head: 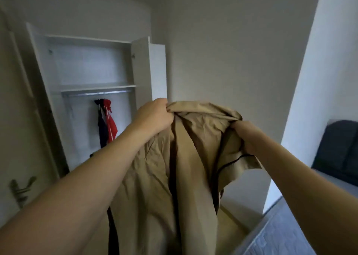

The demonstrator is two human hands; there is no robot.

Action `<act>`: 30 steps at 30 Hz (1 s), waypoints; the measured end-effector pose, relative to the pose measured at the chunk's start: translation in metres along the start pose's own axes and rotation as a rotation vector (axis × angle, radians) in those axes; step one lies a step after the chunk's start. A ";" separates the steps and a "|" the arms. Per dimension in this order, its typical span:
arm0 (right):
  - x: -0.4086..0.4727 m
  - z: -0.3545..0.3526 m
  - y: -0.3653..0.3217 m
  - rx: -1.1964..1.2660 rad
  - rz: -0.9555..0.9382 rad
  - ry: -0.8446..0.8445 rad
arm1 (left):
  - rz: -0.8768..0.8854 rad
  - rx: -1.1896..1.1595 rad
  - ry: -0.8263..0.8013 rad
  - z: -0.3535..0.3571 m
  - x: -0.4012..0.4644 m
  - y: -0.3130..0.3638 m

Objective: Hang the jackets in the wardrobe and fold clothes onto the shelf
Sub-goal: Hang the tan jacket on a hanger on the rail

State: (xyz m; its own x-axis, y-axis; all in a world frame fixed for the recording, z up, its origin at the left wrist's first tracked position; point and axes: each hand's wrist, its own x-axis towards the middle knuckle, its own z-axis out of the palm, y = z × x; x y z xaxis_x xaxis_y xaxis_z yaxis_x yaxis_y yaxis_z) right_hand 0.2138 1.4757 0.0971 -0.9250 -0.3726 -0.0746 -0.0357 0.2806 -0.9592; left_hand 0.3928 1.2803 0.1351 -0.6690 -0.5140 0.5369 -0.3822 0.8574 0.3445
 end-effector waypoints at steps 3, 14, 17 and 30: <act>0.046 0.083 -0.039 0.217 0.079 -0.174 | -0.083 -0.075 -0.082 0.016 0.036 -0.074; 0.196 0.375 -0.158 0.589 0.271 -0.560 | -0.404 -0.405 -0.031 0.025 0.206 -0.309; 0.231 0.450 -0.182 0.595 0.269 -0.565 | -0.462 -0.441 -0.119 0.038 0.241 -0.375; 0.417 0.718 -0.246 0.540 0.122 -0.387 | -0.352 -0.268 -0.862 0.119 0.430 -0.630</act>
State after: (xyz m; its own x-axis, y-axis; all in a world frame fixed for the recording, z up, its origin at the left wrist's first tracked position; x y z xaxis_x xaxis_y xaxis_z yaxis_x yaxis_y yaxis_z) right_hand 0.1084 0.6162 0.1064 -0.7043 -0.6848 -0.1870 0.3480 -0.1035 -0.9318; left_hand 0.2696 0.5221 0.0574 -0.8225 -0.4541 -0.3426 -0.5635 0.5688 0.5990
